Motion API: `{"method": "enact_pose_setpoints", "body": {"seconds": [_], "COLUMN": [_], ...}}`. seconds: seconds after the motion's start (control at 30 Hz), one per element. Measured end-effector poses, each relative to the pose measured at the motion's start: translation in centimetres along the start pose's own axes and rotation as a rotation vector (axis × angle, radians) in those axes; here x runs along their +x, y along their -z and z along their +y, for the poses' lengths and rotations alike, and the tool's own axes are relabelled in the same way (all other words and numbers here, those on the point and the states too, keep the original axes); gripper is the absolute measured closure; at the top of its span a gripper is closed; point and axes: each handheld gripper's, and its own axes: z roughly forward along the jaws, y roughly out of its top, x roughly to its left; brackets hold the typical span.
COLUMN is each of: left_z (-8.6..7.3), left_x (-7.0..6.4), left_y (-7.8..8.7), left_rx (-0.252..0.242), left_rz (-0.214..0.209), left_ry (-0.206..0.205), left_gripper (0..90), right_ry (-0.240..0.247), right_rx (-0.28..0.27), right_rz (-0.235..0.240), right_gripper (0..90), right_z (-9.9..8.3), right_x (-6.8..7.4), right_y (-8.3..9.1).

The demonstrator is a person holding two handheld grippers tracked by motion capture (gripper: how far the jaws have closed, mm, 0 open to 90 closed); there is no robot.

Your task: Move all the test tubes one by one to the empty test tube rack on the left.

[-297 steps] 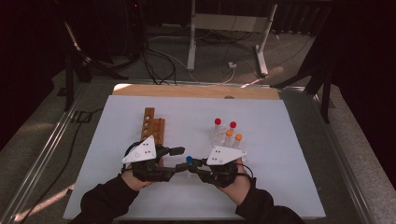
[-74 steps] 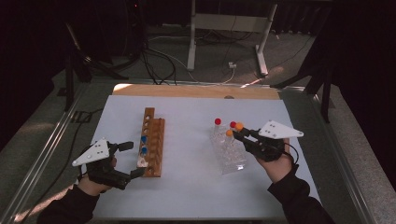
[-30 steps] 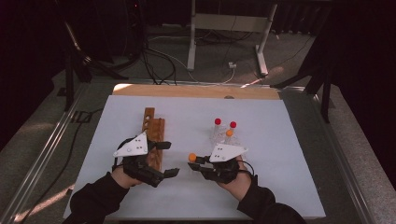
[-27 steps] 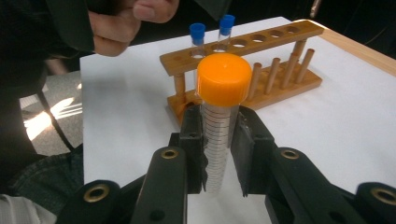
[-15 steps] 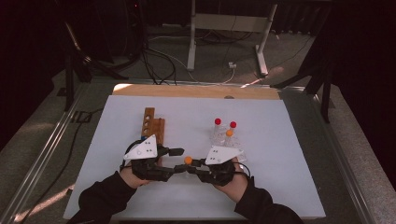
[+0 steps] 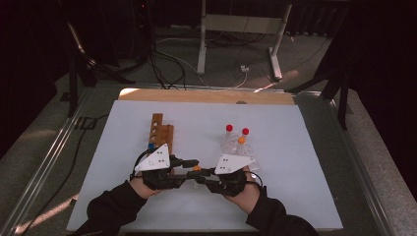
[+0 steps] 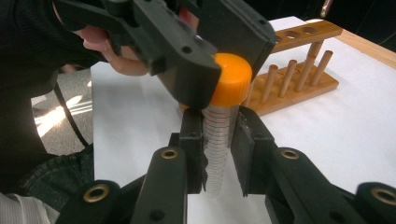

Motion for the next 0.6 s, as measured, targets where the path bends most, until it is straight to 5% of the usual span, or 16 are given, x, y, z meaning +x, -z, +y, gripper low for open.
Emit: {"method": "enact_pose_setpoints", "body": {"seconds": [0.33, 0.6], "left_z": [0.4, 1.7], "left_x": [0.1, 1.5], "left_y": [0.3, 2.0], "left_rx": [-0.015, -0.038], "left_rz": [0.011, 0.089], "left_ry": [-0.020, 0.000], "left_gripper": [71.9, 71.9], "right_ry": [-0.009, -0.042], "right_rx": [-0.018, -0.083], "right_rz": [-0.007, -0.064], "right_gripper": [72.1, 42.0], "right_z": [0.2, 0.4], "right_x": [0.1, -0.6], "right_y": [0.3, 1.9]}}
